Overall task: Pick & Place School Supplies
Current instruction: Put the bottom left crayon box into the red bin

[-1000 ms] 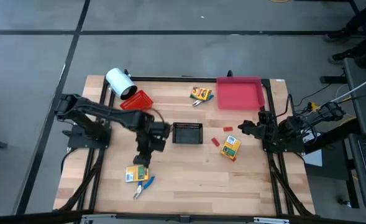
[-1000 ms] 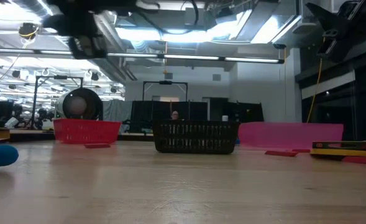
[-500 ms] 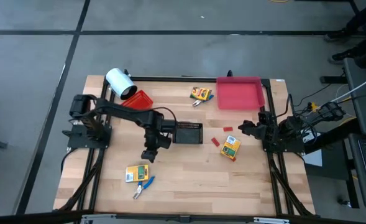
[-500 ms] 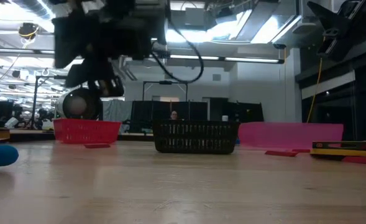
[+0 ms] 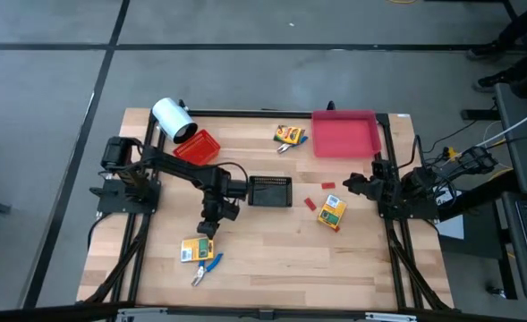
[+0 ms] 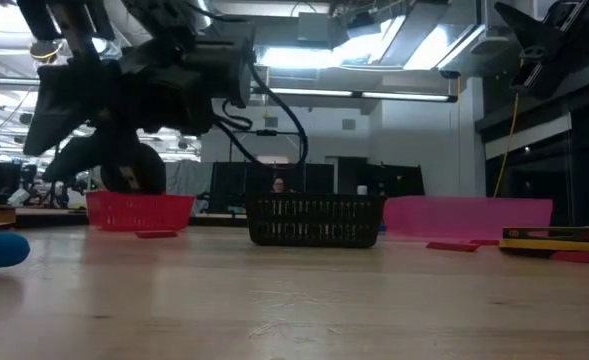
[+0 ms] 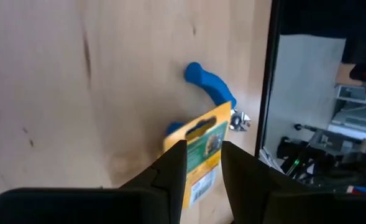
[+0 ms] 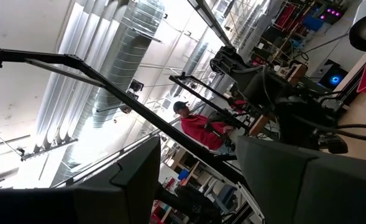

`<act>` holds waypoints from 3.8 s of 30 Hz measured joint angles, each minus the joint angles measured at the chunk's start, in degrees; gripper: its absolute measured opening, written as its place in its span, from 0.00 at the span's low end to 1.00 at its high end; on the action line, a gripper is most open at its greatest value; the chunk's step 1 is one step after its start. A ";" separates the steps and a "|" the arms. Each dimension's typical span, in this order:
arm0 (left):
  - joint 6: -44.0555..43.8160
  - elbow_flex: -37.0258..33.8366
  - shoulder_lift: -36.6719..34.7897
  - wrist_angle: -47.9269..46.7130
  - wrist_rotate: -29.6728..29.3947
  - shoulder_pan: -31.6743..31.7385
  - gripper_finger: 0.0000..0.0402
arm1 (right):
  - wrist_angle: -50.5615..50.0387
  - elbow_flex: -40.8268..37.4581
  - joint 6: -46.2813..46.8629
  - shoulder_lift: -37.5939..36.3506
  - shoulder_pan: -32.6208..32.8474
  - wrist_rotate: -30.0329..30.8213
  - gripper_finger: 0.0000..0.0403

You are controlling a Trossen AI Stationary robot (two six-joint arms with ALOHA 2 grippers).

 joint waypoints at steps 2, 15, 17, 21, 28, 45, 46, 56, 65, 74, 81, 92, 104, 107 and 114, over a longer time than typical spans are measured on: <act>0.01 -0.75 0.00 0.59 -0.11 0.00 0.24 | -0.02 0.00 0.02 0.00 0.00 0.33 0.53; 0.44 -1.66 0.00 4.18 -4.13 -0.70 0.23 | -0.02 0.00 0.24 0.00 0.00 1.45 0.53; 0.42 -1.66 -0.01 4.58 -4.67 -0.71 0.23 | -0.02 0.00 0.41 0.00 0.00 1.45 0.53; 0.44 -1.66 -0.02 4.35 -4.92 -0.73 0.24 | -0.02 0.00 0.46 0.00 0.00 1.45 0.53; 0.88 -1.66 -0.02 4.36 -6.48 -1.31 0.23 | -0.02 0.00 0.75 0.00 0.00 1.45 0.53; 0.49 -1.68 -0.02 4.29 -7.26 -4.61 0.22 | -0.02 0.00 1.45 0.00 0.00 1.45 0.53; 0.49 -1.68 -0.02 4.28 -7.26 -4.61 0.22 | -0.02 0.00 1.46 0.00 0.00 1.44 0.53; 0.84 -1.68 -0.02 4.31 -7.21 -4.61 0.16 | -0.02 0.00 1.53 0.00 0.00 1.43 0.53; 0.82 -1.70 -0.04 4.31 -6.53 -5.36 0.02 | -0.04 0.00 1.66 0.00 0.00 1.42 0.53; -3.21 -1.70 -0.09 4.18 -3.08 -6.38 0.01 | -0.04 0.00 1.72 0.00 0.00 1.42 0.53; -5.40 -1.77 -4.55 4.04 -6.21 -5.58 0.01 | -0.04 0.00 2.12 0.00 0.00 2.50 0.53; -13.06 -1.74 -18.54 1.05 -21.03 1.30 0.01 | -0.02 0.00 3.30 0.00 0.00 4.41 0.53; -25.96 -1.70 -33.24 -0.20 -49.66 9.12 0.01 | 0.10 0.00 3.36 0.00 0.00 6.72 0.53; -29.58 -1.66 -35.48 -0.13 -57.58 10.26 0.01 | 0.10 0.00 3.18 0.00 0.00 7.52 0.53; -38.14 -1.66 -38.50 -1.98 -70.93 11.58 0.01 | 0.01 0.00 2.95 0.00 0.00 8.37 0.53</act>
